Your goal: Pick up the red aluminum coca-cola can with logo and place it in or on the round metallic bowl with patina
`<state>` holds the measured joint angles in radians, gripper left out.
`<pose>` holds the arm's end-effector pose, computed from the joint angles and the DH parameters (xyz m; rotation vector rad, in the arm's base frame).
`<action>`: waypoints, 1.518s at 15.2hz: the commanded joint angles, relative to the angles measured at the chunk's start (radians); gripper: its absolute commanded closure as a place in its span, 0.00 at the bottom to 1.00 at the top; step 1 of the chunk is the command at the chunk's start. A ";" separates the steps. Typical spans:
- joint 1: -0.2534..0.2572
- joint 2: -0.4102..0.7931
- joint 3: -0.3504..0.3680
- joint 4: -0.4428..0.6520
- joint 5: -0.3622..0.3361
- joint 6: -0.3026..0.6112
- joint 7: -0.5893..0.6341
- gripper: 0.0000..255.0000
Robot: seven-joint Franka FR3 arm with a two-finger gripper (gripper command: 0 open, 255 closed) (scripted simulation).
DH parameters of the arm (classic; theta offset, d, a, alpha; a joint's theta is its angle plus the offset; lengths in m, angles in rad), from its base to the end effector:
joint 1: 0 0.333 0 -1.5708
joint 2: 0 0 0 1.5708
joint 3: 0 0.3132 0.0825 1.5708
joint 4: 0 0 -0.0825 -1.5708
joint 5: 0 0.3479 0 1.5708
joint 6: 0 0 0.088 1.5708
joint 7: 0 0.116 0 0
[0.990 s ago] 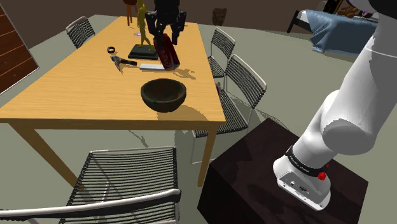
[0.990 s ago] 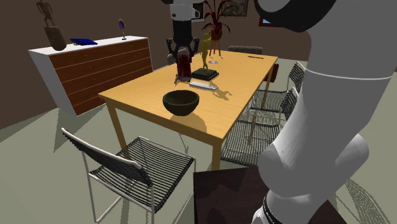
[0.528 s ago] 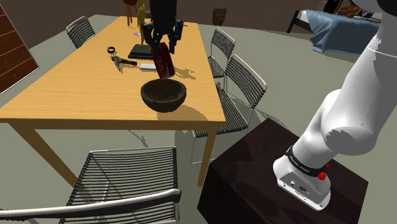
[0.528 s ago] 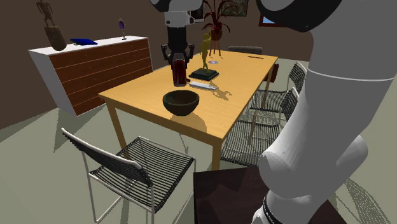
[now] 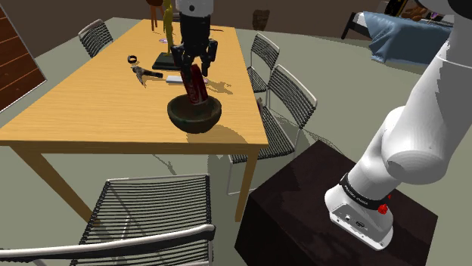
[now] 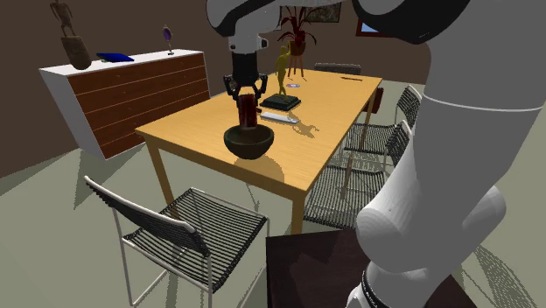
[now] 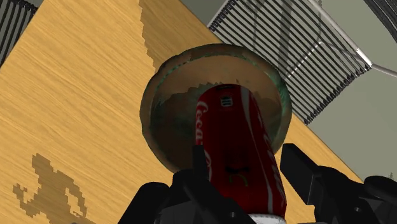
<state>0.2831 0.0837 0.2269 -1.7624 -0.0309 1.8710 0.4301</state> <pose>0.4885 0.2659 0.5104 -3.1356 -0.1375 -0.0456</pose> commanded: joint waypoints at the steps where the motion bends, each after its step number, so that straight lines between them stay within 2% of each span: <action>1: -0.001 0.000 -0.001 -0.030 0.000 0.031 -0.001 1.00; 5: -0.001 0.008 -0.001 -0.076 -0.003 0.085 0.002 1.00; 12: -0.001 0.008 -0.001 -0.076 -0.003 0.085 0.002 1.00; 13: -0.001 0.008 -0.001 -0.076 -0.003 0.085 0.002 0.00; 18: -0.001 0.008 -0.001 -0.076 -0.003 0.085 0.002 0.00; 22: -0.001 -0.010 0.000 0.029 0.003 -0.038 -0.002 0.00; 23: -0.001 -0.010 0.000 0.029 0.003 -0.038 -0.002 0.00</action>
<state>0.2813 0.0745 0.2258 -1.7449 -0.0286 1.8472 0.4263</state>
